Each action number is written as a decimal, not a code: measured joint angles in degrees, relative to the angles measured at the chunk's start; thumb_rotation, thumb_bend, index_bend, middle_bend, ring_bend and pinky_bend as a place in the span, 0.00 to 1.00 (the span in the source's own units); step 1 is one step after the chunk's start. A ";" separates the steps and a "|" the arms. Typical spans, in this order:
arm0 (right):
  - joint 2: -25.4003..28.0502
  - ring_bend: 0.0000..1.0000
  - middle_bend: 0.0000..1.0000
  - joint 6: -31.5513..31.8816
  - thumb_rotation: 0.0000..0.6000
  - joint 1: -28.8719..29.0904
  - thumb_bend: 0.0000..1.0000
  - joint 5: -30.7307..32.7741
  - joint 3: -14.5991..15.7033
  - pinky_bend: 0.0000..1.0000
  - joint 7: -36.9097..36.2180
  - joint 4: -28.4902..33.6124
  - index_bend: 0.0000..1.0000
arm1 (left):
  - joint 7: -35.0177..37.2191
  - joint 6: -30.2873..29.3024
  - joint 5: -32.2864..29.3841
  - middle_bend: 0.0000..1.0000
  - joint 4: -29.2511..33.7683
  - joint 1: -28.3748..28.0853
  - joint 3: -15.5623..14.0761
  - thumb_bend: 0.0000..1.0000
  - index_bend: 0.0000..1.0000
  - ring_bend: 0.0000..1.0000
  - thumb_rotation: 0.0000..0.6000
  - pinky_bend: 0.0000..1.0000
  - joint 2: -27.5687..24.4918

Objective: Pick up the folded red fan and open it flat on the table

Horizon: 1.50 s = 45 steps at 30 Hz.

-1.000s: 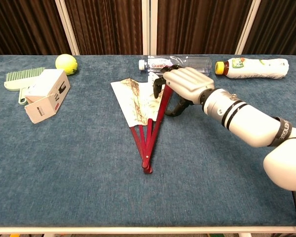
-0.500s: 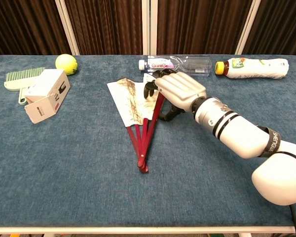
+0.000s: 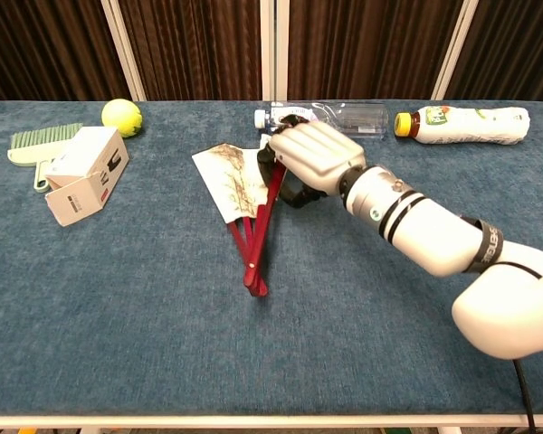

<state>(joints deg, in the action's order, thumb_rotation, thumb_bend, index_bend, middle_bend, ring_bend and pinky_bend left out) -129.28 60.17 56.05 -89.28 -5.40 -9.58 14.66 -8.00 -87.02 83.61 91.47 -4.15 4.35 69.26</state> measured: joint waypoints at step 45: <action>56.98 0.37 0.72 -0.54 1.00 3.74 0.82 4.58 -7.61 0.04 5.58 77.16 0.94 | 35.09 25.37 -6.21 0.19 -0.31 -29.39 12.51 0.00 0.26 0.08 1.00 0.23 18.62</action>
<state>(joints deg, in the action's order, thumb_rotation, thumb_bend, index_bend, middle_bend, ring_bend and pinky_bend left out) -72.30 59.63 59.79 -84.69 -13.02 -4.00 91.82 27.09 -61.65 77.40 91.17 -33.54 16.86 87.89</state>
